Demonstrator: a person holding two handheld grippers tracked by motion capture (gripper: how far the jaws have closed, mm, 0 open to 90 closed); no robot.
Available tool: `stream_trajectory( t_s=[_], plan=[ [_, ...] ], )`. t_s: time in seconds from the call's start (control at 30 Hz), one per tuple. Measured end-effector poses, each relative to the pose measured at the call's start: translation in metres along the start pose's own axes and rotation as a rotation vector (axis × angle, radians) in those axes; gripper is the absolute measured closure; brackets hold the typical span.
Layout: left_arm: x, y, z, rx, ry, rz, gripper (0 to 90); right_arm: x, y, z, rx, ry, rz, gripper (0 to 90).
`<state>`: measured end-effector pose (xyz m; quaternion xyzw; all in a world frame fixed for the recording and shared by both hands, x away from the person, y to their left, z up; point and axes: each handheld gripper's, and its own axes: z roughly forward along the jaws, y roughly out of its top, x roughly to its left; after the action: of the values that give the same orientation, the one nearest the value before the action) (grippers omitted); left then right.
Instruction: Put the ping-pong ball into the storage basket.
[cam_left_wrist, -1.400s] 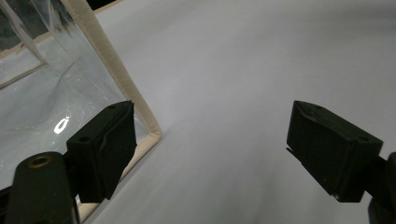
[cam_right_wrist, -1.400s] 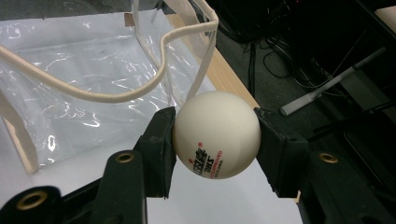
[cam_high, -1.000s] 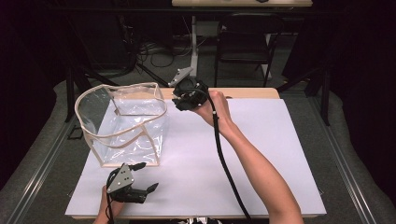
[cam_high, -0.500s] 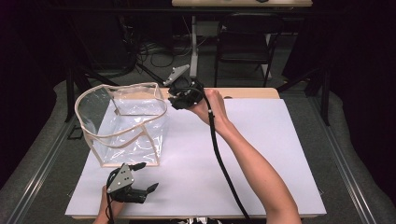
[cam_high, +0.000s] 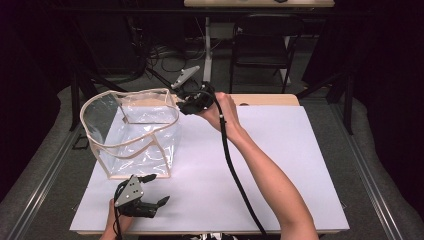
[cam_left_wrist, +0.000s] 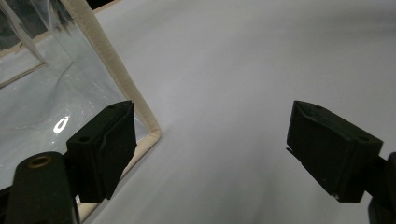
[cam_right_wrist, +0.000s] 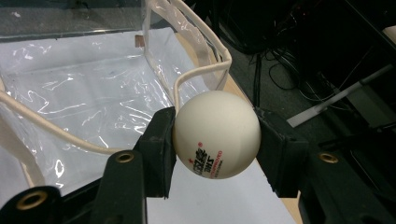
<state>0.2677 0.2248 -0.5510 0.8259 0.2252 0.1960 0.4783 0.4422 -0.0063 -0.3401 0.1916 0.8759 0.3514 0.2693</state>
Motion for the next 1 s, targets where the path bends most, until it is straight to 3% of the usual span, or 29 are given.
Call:
stream_trajectory(
  t_s=[1.0],
  plan=[
    [0.000,0.000,-0.001,-0.002,0.001,0.000,16.2,0.007,0.025,0.006,-0.023,0.025,-0.014,51.2]
  ],
)
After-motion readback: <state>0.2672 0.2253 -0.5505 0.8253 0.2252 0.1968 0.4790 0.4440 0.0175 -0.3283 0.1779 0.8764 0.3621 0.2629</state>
